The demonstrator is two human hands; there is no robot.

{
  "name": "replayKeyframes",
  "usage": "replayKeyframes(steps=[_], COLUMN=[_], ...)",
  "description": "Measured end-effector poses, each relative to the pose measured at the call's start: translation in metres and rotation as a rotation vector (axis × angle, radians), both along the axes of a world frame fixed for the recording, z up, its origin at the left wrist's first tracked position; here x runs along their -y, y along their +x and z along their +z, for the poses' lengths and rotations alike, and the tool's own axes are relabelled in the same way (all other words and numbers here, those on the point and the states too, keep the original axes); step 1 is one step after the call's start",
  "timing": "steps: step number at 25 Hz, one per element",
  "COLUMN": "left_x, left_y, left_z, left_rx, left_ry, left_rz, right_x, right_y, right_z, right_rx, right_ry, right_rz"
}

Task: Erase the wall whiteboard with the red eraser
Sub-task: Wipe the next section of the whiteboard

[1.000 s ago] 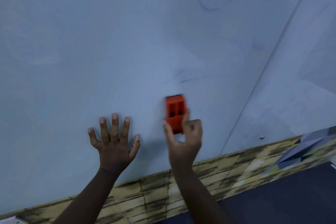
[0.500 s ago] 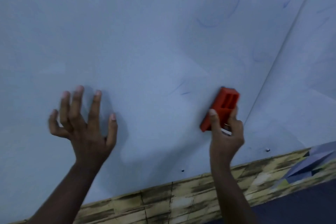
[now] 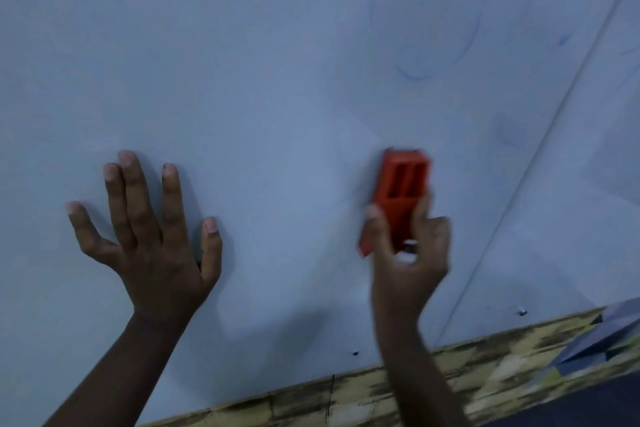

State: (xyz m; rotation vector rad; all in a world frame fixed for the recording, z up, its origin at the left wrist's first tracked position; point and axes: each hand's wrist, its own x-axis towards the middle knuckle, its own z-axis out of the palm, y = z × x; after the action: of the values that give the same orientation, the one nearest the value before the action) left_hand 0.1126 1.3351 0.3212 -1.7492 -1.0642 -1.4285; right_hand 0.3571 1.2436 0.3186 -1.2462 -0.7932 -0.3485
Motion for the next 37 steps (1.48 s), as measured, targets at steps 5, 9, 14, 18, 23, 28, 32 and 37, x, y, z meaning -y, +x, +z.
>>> replayKeyframes(steps=[5, 9, 14, 18, 23, 28, 32, 37], left_x=[-0.002, -0.003, -0.004, -0.002, -0.001, 0.0, -0.001, -0.001], left_y=[-0.001, -0.002, -0.002, 0.001, 0.005, 0.007, 0.004, 0.002], left_z=[-0.001, -0.004, -0.005, -0.005, -0.007, -0.01, -0.011, -0.017], left_rx=[-0.008, -0.03, -0.025, -0.004, 0.009, 0.005, -0.036, -0.037], left_ry=[0.048, 0.058, 0.07, 0.049, 0.036, 0.038, 0.036, 0.054], left_rz=[0.034, 0.036, 0.028, 0.026, 0.023, 0.011, 0.019, -0.032], right_x=[0.007, 0.007, 0.015, 0.03, 0.025, 0.003, 0.01, 0.009], right_y=[-0.074, -0.053, 0.017, 0.055, 0.042, -0.067, -0.096, -0.079], right_z=[-0.042, -0.014, -0.006, -0.048, -0.013, 0.012, -0.02, 0.023], right_rx=[0.469, 0.413, 0.0, -0.426, -0.373, 0.223, 0.451, 0.462], right_ry=[-0.232, -0.16, -0.03, 0.032, 0.031, -0.14, -0.269, -0.203], right_rz=[0.084, 0.043, 0.083, 0.103, 0.112, 0.076, 0.005, -0.079])
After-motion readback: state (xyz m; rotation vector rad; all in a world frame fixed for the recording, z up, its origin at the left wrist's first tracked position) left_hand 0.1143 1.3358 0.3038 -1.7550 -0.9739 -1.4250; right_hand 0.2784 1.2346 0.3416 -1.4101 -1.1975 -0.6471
